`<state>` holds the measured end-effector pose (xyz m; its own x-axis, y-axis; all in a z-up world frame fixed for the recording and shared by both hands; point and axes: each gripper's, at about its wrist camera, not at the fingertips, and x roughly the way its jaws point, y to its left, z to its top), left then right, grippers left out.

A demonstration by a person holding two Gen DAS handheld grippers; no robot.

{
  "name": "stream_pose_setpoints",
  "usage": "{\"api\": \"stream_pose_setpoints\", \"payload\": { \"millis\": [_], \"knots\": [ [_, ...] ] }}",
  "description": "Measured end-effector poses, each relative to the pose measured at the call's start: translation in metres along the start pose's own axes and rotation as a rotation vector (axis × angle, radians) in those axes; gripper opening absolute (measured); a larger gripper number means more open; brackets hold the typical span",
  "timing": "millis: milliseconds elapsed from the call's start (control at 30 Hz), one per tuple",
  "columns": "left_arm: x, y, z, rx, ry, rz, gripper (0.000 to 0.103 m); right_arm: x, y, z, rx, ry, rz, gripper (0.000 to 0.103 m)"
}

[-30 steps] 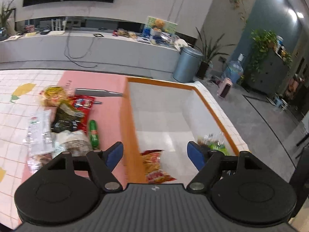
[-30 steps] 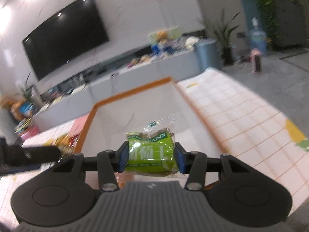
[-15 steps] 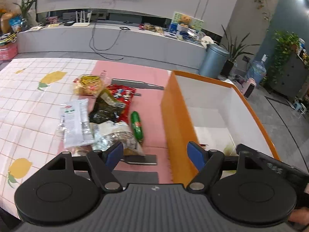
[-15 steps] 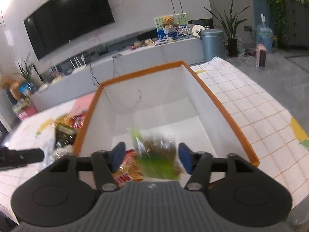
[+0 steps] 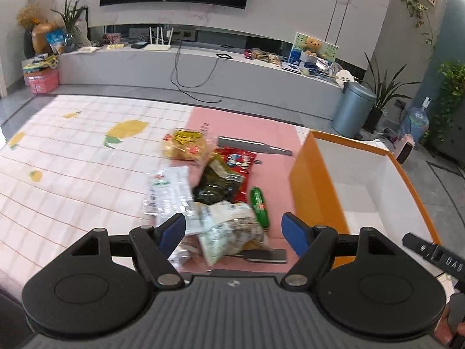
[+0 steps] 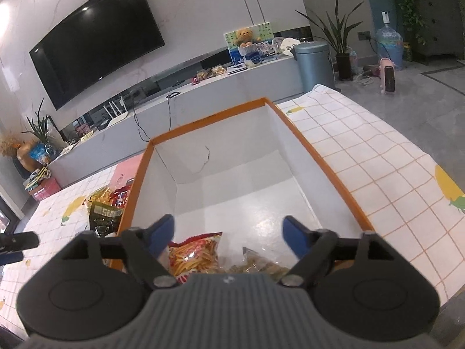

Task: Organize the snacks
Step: 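Carry both bags into the orange box and open both grippers to drop them, then grasp the clear snack bag with the left gripper while the right moves back to the pile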

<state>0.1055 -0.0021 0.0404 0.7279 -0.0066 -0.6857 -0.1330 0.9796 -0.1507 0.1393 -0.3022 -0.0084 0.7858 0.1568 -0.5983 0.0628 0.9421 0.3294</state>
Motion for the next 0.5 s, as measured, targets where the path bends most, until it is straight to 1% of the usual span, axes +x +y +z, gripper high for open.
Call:
{"api": "stream_pose_setpoints", "payload": {
  "millis": [133,233,300,367,500],
  "knots": [
    [-0.015,0.007,-0.005,0.062,-0.016,0.022,0.089,-0.006,0.01,-0.001,0.007,-0.009,0.004,0.085],
    [-0.024,0.012,-0.012,0.091,-0.017,0.05,0.089,-0.017,0.022,-0.001,-0.013,-0.037,-0.02,0.088],
    [-0.029,0.015,-0.014,0.111,-0.018,0.056,0.089,-0.026,0.034,-0.003,-0.022,-0.064,-0.015,0.09],
    [-0.033,0.018,-0.015,0.118,-0.015,0.058,0.089,-0.036,0.048,-0.005,-0.044,-0.089,0.007,0.093],
    [-0.038,0.031,-0.014,0.097,-0.006,0.053,0.089,-0.05,0.081,-0.011,-0.109,-0.124,0.039,0.093]
  ]
}}
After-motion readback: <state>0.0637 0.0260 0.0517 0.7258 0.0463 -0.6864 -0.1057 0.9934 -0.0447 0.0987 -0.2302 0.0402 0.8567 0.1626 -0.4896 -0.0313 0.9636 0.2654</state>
